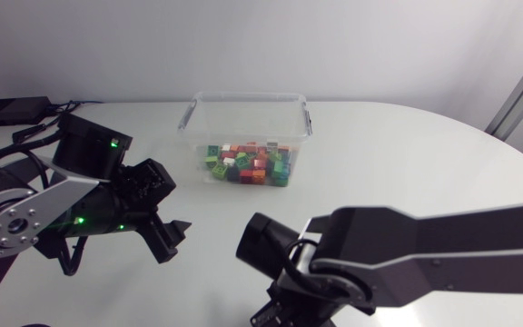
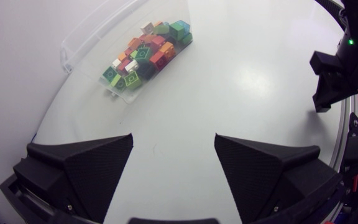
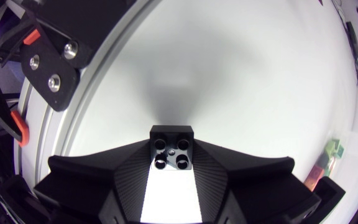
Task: Place the duplo bricks in the container
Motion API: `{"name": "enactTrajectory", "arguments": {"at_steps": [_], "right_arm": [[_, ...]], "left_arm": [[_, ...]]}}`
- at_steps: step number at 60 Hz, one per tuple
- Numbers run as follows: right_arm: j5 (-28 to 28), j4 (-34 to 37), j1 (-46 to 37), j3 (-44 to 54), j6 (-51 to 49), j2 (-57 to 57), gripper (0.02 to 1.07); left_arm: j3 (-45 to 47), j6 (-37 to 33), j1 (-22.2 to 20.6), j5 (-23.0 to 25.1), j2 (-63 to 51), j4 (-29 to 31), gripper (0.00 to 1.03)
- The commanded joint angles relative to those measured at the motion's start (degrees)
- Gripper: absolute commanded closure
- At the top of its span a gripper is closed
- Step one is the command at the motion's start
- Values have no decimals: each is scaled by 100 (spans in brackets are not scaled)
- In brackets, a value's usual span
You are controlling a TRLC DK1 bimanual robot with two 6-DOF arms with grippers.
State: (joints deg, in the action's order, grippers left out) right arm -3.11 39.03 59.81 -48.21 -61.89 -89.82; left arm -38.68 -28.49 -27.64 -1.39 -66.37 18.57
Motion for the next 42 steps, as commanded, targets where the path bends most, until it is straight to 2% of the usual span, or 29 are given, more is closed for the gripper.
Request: {"name": "enactTrajectory", "arguments": {"at_steps": [1, 14, 17, 24, 31, 42], "right_arm": [[-40, 140, -365, -216, 107, 158, 74], [-638, 255, -1516, -1086, 291, 272, 74], [-998, 255, -1973, -1437, 414, 290, 74], [-1464, 123, -2597, -2017, 810, 123, 74], [-1982, -220, -3098, -2633, 1478, -194, 74], [-2237, -1002, -3476, -3468, 2664, -774, 74]], "left_arm": [[-211, 133, 30, 51, -52, 24, 12], [-659, 511, 48, 33, -447, -117, 12], [-896, 661, 57, 25, -658, -160, 13], [-1344, 977, 162, 16, -1071, -275, 13], [-1801, 1258, 303, 16, -1467, -424, 13], [-2417, 1548, 523, 16, -1968, -705, 13]]}}
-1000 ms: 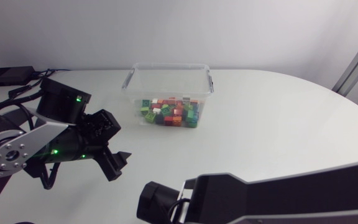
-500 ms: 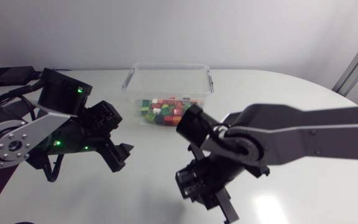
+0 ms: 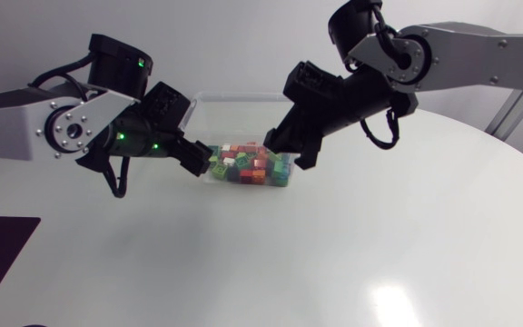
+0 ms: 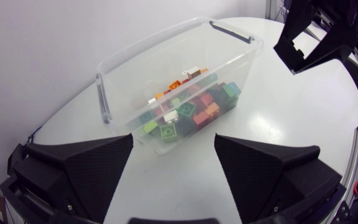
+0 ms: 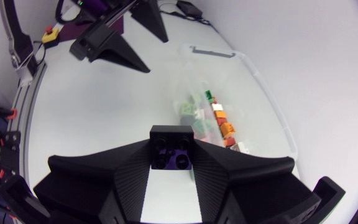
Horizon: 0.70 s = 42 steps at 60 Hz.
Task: Place the duplo bricks in the container
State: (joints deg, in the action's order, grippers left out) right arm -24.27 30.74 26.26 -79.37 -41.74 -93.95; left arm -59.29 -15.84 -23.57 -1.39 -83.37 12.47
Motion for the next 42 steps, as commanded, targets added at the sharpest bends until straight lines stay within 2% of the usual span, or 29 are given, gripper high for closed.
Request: {"name": "enactTrajectory", "arguments": {"at_steps": [1, 8, 18, 25, 33, 35, 37, 42], "right_arm": [[-139, -183, -130, -421, 702, -405, 74], [-297, -525, -244, -913, 1387, -703, 74], [-297, -1387, -385, -1265, 2469, -1011, 74], [-262, -1923, -499, -1353, 3110, -1248, 73], [37, -2257, -429, -1309, 3286, -1494, 69], [142, -2292, -402, -1326, 3286, -1556, 65], [239, -2345, -376, -1318, 3286, -1609, 56], [406, -2406, -332, -1326, 3260, -1688, 18]], "left_arm": [[-408, 300, 134, 16, -302, -122, 13], [-830, 511, 265, 16, -540, -271, 13], [-1366, 766, 353, 16, -812, -271, 13], [-1428, 889, 380, 16, -812, -271, 13], [-1340, 951, 503, 16, -566, -263, 13], [-1278, 960, 538, 7, -434, -263, 13], [-1234, 968, 573, -11, -337, -263, 12], [-1023, 995, 758, -90, -30, -403, 9]]}}
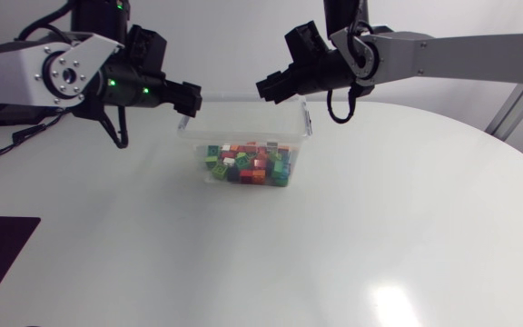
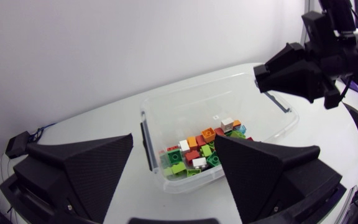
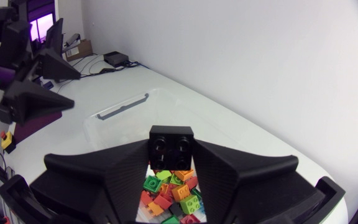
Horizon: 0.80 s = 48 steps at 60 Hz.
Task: Place the duplo bricks in the container
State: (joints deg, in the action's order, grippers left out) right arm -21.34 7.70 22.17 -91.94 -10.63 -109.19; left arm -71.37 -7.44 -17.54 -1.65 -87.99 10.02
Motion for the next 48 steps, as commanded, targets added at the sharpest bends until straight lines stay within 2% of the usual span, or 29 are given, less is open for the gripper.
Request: {"name": "enactTrajectory", "arguments": {"at_steps": [1, 6, 23, 34, 42, 48], "right_arm": [[139, -111, 85, -61, 140, -173, 15], [253, -138, 121, -8, 123, -156, 7], [1053, -955, 156, 783, 149, 679, 7], [2055, -1746, 59, 1653, 158, 1673, 7], [2495, -2326, -20, 2400, 44, 2261, 7], [2714, -2449, -134, 2901, -150, 2666, 7]], "left_arm": [[212, 155, 172, -81, 458, -158, 9], [379, 182, 313, -107, 651, -194, 8], [1214, 147, 717, -301, 1671, -589, 5], [1943, 85, 1297, -301, 2426, -914, 5], [2400, 94, 1657, -301, 2760, -1204, 5], [2778, 32, 1947, -301, 3042, -1521, 5]]}}
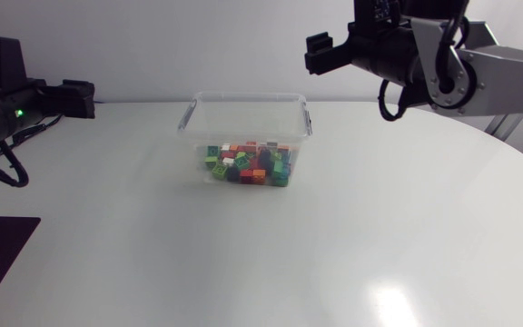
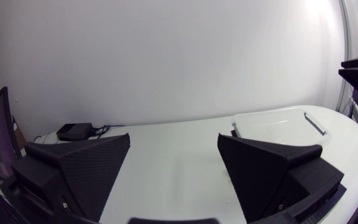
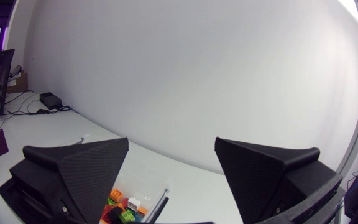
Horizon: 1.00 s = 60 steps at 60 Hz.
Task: Place the duplo bricks in the container
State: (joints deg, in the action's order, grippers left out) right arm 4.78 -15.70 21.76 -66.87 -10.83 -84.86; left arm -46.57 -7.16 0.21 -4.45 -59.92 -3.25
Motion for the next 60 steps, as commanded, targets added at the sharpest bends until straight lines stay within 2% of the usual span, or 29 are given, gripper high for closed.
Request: {"name": "enactTrajectory", "arguments": {"at_steps": [1, 20, 30, 44, 60], "right_arm": [[111, -117, -137, 491, -156, 321, 7], [419, -495, -954, 2257, -323, 1859, 7], [472, -495, -1306, 3084, -332, 2843, 7], [436, -152, -1807, 3954, -367, 4056, 7], [331, 331, -1965, 4710, -517, 5489, 7]], "left_arm": [[350, 4, 199, -21, 279, -220, 5], [1150, -181, 858, 58, 1026, -713, 5], [1422, -181, 1236, 471, 1395, -730, 5], [1800, -216, 1236, 541, 2002, -686, 5], [2618, -348, 1201, 559, 3426, -299, 6]]}}
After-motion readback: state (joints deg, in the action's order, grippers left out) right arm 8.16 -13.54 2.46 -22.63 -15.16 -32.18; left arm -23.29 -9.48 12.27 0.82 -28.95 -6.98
